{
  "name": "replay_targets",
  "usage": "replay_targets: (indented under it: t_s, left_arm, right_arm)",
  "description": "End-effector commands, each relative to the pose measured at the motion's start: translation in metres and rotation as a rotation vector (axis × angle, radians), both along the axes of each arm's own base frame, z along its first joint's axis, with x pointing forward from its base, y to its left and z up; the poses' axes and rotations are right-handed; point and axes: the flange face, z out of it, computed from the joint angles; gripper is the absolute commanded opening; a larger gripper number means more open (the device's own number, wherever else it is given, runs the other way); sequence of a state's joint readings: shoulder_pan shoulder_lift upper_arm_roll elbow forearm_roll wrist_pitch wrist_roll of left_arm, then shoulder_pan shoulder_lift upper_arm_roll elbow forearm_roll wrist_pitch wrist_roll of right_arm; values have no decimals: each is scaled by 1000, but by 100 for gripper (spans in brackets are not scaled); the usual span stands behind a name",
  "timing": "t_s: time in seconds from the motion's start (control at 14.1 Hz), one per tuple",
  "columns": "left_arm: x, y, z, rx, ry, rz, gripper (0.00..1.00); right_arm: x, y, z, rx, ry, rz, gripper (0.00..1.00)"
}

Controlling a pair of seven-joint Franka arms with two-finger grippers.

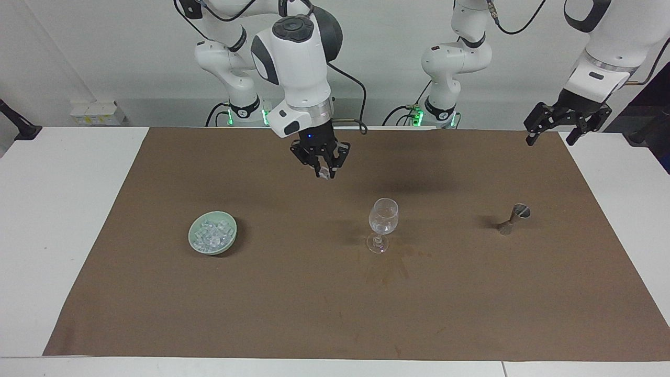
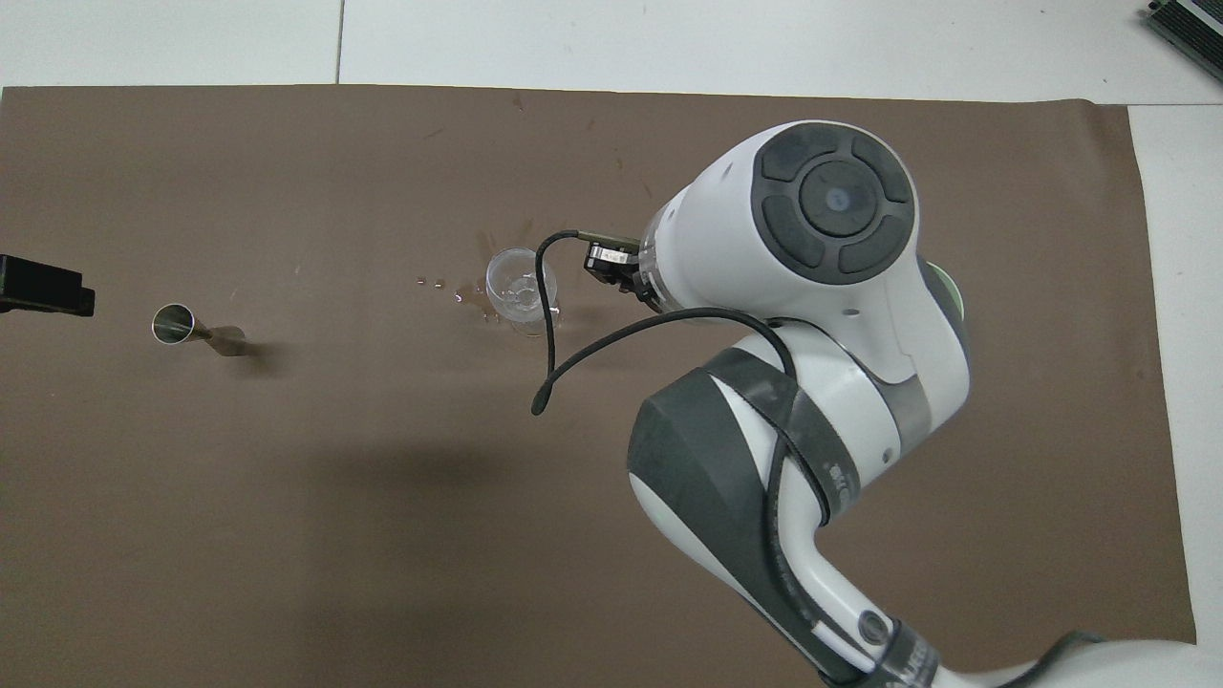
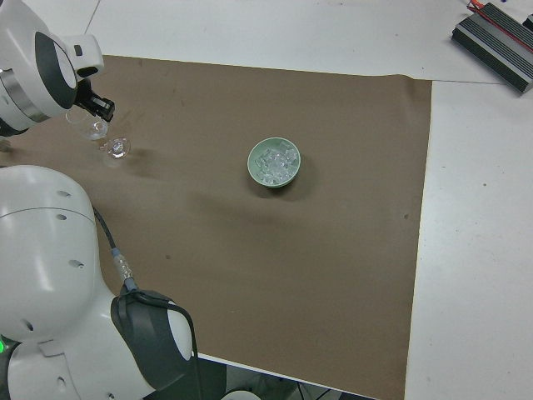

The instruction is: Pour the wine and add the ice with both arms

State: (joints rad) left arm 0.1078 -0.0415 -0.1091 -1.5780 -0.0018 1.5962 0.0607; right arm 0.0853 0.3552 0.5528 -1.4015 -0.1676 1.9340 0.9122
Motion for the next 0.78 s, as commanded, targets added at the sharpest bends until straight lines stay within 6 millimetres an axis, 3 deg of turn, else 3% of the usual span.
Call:
replay_targets:
  t_s: [0.0,0.21,0.36,0.71]
  left_arm:
    - [1,-10,9,24,-25,-20,100]
    - [0,-10,9,21,-24,-17,100]
    - [0,-10,8,21,-22,-20,100]
    - [1,-7,7,21,-20,-12,100]
  right_arm:
    - [17,34,-1,41,-40,-20,0]
    - [22,49,-8,67,-83,-1,0]
    - [25,63,-23,52,-132,31,0]
    - [9,96,-39,42,-130,57,0]
